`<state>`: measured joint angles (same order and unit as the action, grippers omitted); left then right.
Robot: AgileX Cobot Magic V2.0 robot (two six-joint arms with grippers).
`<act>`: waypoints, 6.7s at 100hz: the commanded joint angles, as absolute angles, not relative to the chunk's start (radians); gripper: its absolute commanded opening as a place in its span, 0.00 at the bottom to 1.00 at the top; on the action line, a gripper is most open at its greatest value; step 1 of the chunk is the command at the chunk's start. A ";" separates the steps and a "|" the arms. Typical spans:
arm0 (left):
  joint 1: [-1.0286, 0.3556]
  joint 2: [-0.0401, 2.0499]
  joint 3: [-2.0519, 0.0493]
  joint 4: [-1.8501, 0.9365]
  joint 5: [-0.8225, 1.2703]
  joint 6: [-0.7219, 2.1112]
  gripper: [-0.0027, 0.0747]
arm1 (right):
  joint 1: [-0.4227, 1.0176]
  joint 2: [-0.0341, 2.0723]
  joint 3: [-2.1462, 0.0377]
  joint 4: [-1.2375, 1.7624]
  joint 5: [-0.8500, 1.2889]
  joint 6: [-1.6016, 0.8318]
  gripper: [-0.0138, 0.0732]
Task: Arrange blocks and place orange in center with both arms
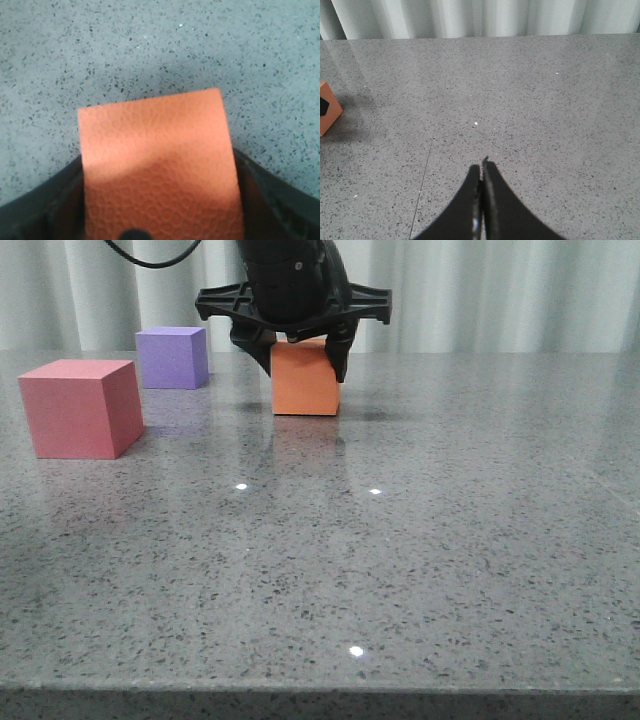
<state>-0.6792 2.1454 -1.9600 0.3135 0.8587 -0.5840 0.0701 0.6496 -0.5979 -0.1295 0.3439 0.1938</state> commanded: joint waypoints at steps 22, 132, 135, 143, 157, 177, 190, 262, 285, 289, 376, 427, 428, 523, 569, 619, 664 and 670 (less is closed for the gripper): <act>-0.706 2.043 -2.036 0.340 0.916 -0.595 0.46 | 0.062 0.645 -0.625 -0.146 0.274 0.189 0.08; -0.400 1.713 -1.743 0.257 0.829 -0.400 0.46 | 0.062 0.645 -0.625 -0.146 0.274 0.189 0.08; -0.386 1.713 -1.728 0.245 0.814 -0.393 0.46 | 0.062 0.645 -0.625 -0.146 0.274 0.189 0.08; -0.359 1.713 -1.698 0.203 0.769 -0.370 0.46 | 0.062 0.645 -0.625 -0.146 0.274 0.189 0.08; -0.331 1.713 -1.655 0.143 0.710 -0.327 0.46 | 0.062 0.645 -0.625 -0.146 0.274 0.189 0.08; -0.327 1.713 -1.602 0.143 0.651 -0.325 0.46 | 0.062 0.645 -0.625 -0.146 0.274 0.189 0.08; -0.327 1.713 -1.579 0.137 0.624 -0.325 0.46 | 0.062 0.645 -0.625 -0.146 0.274 0.189 0.08; -0.342 1.836 -1.562 0.137 0.615 -0.325 0.42 | 0.062 0.645 -0.625 -0.146 0.274 0.189 0.08; -0.343 1.836 -1.562 0.137 0.611 -0.325 0.33 | 0.062 0.645 -0.625 -0.146 0.274 0.189 0.08; -0.343 1.836 -1.562 0.137 0.615 -0.325 0.31 | 0.062 0.645 -0.625 -0.146 0.274 0.189 0.08; -0.347 1.614 -1.529 0.180 0.650 -0.321 0.92 | 0.062 0.645 -0.625 -0.146 0.274 0.189 0.08; -0.347 0.975 -1.039 0.237 0.539 -0.323 0.92 | 0.062 0.645 -0.625 -0.146 0.274 0.189 0.08; -0.347 0.967 -1.032 0.237 0.537 -0.323 0.92 | 0.062 0.645 -0.625 -0.146 0.274 0.189 0.08; -0.347 0.383 -0.553 0.222 0.533 -0.323 0.01 | 0.062 0.645 -0.625 -0.146 0.274 0.189 0.08; -0.347 0.383 -0.553 0.227 0.531 -0.323 0.01 | 0.062 0.645 -0.625 -0.146 0.274 0.189 0.08; -0.205 0.202 -0.340 0.042 0.144 -0.158 0.01 | 0.062 0.645 -0.625 -0.146 0.274 0.189 0.08; -0.151 -0.037 -0.074 0.120 0.078 -0.153 0.01 | 0.062 0.645 -0.625 -0.146 0.276 0.189 0.08; -0.151 -0.037 -0.041 0.125 0.037 -0.153 0.01 | 0.062 0.645 -0.625 -0.146 0.278 0.189 0.08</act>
